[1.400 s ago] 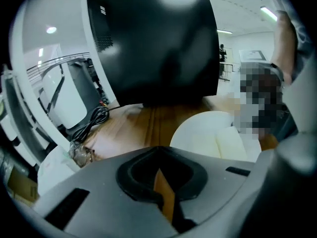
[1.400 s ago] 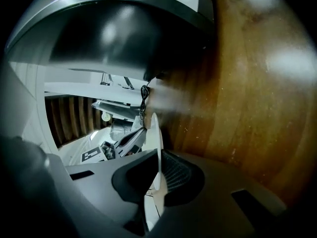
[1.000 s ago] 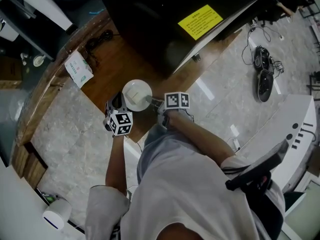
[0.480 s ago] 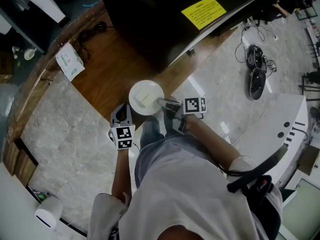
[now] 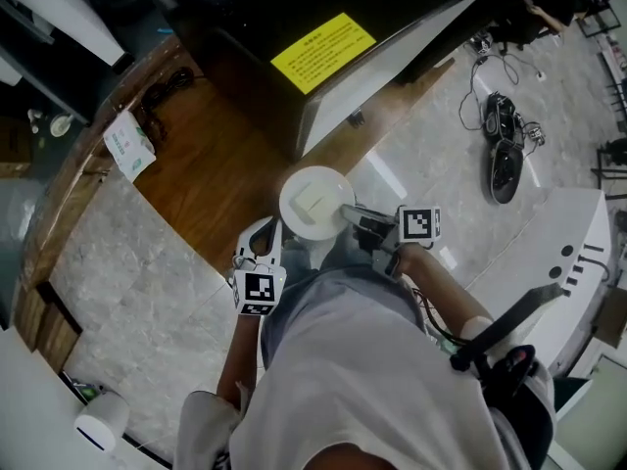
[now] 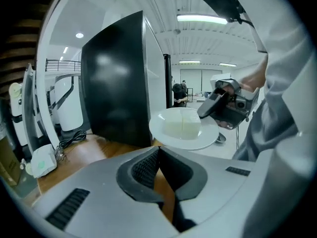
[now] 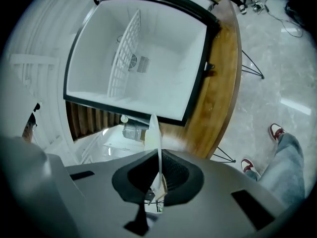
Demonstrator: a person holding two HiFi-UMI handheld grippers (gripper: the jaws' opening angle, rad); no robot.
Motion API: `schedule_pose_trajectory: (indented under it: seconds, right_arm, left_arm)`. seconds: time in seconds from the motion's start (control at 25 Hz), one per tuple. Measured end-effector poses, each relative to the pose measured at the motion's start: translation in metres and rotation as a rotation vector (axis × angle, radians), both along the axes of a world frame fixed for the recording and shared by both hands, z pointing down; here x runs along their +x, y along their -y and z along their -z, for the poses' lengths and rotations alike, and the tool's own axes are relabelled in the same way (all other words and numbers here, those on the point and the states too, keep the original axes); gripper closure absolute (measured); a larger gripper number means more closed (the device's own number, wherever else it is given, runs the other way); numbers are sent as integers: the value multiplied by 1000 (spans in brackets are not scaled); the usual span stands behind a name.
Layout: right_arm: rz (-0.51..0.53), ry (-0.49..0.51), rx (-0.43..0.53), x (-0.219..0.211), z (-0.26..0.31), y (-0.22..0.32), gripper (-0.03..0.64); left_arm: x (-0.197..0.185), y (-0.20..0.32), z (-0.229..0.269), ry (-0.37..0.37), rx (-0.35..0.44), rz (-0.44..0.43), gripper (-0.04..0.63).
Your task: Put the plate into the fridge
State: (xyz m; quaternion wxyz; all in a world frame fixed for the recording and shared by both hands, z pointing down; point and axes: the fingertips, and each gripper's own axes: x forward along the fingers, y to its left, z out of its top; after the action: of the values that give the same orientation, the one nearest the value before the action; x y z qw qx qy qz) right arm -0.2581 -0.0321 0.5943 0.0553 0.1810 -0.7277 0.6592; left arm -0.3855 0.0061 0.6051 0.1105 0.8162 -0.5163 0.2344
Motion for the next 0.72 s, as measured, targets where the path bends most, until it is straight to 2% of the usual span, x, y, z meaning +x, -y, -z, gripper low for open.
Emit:
schedule_pose_trajectory:
  seconds: [0.04,0.16,0.32,0.48,0.64,0.72]
  right_arm:
    - [-13,-12,7,21,9,13,592]
    - [-32,94,43,74,56,55,592]
    - [-4,117,94,164,106,122,592]
    - [33,156,200,242,142,202,592]
    - [52,224,260,307,166,274,592]
    - [82,272,283,334,184,306,592]
  left_arm:
    - [16,13,13,-15,18,9,577]
    - [75,55,57,-28,86,40,577]
    - [185,111,98,-19,143,-29,577]
    - [284,174,123,55,208,-59,577]
    - [363,231,138,55,237,-4,577]
    - [403,261,155,92,281,14,577]
